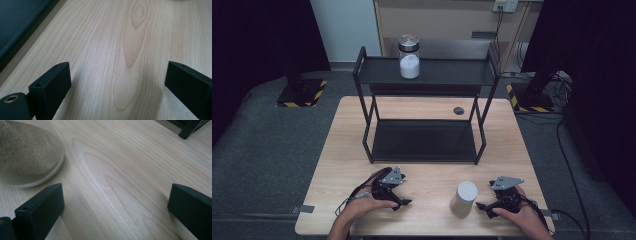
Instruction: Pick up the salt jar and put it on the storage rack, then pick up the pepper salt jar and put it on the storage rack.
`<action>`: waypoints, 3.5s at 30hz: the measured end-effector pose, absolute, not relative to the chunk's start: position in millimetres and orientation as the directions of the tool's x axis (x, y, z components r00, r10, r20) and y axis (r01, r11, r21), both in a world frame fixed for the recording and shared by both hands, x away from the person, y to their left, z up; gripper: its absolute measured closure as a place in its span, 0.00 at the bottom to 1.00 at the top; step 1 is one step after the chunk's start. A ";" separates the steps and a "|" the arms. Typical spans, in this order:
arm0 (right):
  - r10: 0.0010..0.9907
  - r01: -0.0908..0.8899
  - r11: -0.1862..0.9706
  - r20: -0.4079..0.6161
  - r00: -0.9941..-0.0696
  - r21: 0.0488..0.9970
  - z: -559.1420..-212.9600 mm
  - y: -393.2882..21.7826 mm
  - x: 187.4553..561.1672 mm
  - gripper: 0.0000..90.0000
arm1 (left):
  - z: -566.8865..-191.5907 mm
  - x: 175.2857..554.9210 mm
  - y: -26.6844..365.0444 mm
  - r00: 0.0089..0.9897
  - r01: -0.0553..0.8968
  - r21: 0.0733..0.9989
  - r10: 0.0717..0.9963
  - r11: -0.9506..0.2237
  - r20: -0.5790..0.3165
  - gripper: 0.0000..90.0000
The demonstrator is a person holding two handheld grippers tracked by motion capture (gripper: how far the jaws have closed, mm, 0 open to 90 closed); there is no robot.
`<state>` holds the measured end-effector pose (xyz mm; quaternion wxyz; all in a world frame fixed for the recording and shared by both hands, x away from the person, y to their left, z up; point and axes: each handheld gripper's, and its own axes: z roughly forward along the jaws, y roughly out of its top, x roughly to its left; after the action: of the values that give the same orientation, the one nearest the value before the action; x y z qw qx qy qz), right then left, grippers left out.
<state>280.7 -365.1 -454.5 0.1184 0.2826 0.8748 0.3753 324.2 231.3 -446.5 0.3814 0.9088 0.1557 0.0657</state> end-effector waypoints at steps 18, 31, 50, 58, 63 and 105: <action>0.584 0.406 0.559 0.005 -0.812 0.723 -454.5 -365.0 280.6 0.02 | -450.7 324.1 229.7 0.946 0.225 0.715 0.324 -0.662 0.001 0.04; 0.583 0.404 0.562 0.001 -0.813 0.722 -454.2 -364.6 278.5 0.02 | -450.9 321.8 227.3 0.940 0.242 0.713 0.342 -0.658 -0.004 0.02; 0.549 0.390 0.581 0.010 -0.836 0.714 -437.7 -371.5 278.9 0.08 | -450.8 320.8 227.4 0.937 0.247 0.713 0.349 -0.656 -0.004 0.02; 0.532 0.379 0.590 0.010 -0.846 0.713 -420.3 -379.2 272.6 0.08 | -450.8 320.3 227.4 0.936 0.250 0.713 0.352 -0.655 -0.005 0.02; 0.515 0.356 0.589 0.003 -0.857 0.726 -408.8 -380.8 265.5 0.08 | -451.2 319.4 227.6 0.934 0.255 0.715 0.358 -0.651 -0.007 0.02; 0.444 0.278 0.547 0.008 -0.896 0.789 -390.4 -362.1 249.7 0.06 | -451.2 319.0 227.6 0.933 0.256 0.715 0.360 -0.650 -0.007 0.02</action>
<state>249.7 -362.1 -390.4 0.0968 0.2067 0.8742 0.4286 319.0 227.6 -451.2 0.3819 0.9058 0.1702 0.0681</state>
